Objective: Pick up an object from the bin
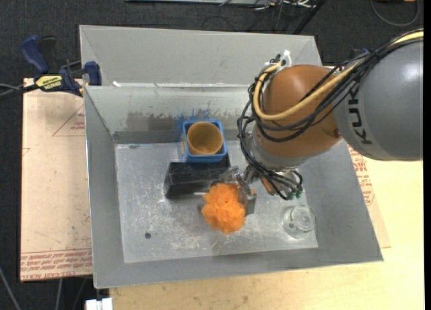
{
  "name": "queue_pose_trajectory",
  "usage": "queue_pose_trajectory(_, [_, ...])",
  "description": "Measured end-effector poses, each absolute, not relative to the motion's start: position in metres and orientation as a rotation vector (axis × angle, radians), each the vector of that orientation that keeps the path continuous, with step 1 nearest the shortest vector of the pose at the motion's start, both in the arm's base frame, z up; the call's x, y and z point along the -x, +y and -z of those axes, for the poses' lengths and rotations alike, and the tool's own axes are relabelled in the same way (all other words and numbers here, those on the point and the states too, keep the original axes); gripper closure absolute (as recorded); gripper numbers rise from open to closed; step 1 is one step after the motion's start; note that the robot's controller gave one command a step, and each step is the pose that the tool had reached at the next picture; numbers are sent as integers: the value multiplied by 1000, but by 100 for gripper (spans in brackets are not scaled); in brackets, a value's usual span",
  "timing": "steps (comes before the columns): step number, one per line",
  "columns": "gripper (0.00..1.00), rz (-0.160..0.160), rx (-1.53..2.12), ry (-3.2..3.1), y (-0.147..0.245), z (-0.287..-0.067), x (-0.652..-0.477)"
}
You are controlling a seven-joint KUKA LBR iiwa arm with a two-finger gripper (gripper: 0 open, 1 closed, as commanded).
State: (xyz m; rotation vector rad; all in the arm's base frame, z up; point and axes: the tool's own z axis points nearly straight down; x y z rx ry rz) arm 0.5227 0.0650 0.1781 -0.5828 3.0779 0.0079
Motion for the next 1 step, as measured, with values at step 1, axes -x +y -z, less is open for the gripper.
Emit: queue_pose_trajectory(1, [100, -6, 583, 3087, 63, -234, -523])
